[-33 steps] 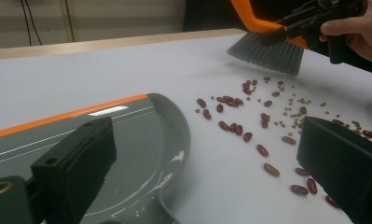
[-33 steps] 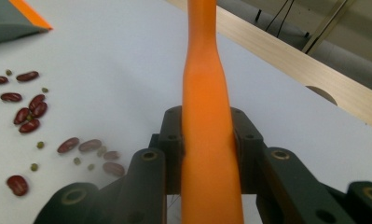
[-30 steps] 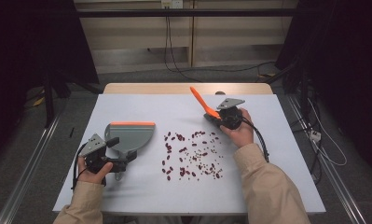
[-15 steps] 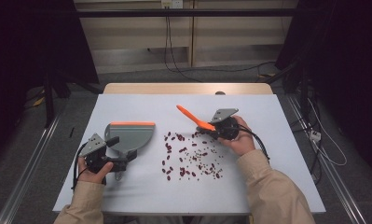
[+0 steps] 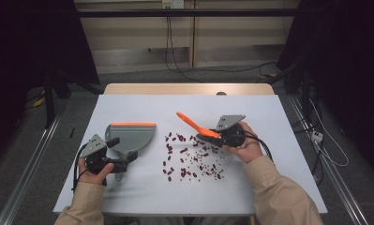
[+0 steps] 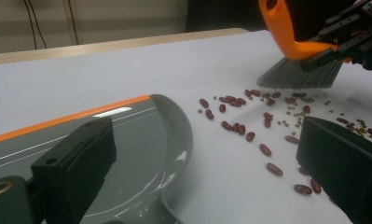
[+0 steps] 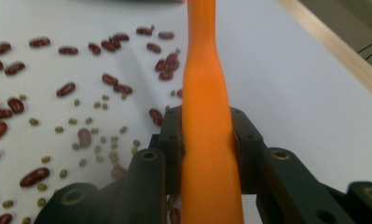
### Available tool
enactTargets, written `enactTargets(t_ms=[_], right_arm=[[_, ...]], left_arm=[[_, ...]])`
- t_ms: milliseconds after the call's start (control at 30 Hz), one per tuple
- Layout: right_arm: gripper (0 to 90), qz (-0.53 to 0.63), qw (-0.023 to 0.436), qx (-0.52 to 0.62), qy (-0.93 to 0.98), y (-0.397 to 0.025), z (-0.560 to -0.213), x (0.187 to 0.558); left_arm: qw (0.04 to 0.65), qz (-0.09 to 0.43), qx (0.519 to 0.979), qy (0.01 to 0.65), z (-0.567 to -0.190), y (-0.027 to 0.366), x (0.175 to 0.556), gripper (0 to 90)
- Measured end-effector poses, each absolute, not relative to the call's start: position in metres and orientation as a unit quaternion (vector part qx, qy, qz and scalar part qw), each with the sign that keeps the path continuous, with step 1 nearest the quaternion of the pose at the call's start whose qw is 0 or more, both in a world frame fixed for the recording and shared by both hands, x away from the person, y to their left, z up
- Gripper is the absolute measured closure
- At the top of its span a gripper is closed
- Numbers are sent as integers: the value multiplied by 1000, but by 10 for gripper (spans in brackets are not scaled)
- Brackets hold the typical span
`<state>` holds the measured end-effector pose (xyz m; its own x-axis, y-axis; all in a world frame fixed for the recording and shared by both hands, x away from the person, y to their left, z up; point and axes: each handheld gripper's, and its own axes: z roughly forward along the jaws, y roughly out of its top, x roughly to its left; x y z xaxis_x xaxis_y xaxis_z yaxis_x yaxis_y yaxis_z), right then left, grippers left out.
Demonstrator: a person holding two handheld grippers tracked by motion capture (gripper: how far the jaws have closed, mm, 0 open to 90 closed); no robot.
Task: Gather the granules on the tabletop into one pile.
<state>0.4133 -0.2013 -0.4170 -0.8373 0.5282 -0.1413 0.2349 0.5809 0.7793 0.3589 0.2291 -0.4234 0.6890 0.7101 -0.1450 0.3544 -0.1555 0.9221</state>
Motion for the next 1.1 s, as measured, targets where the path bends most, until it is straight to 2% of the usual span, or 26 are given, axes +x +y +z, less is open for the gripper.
enactTargets(t_ms=[133, 533, 600, 1100], right_arm=[[713, 403, 204, 227, 863, -204, -411, 424], [714, 393, 214, 207, 870, -177, -429, 464], [713, 396, 196, 201, 874, -172, -433, 464], [712, 387, 156, 135, 899, -166, -428, 426]], left_arm=[[542, 164, 742, 358, -423, 229, 359, 46], [542, 163, 741, 361, -424, 230, 359, 46], [542, 164, 741, 360, -424, 230, 359, 46], [540, 167, 742, 360, -424, 231, 358, 46]])
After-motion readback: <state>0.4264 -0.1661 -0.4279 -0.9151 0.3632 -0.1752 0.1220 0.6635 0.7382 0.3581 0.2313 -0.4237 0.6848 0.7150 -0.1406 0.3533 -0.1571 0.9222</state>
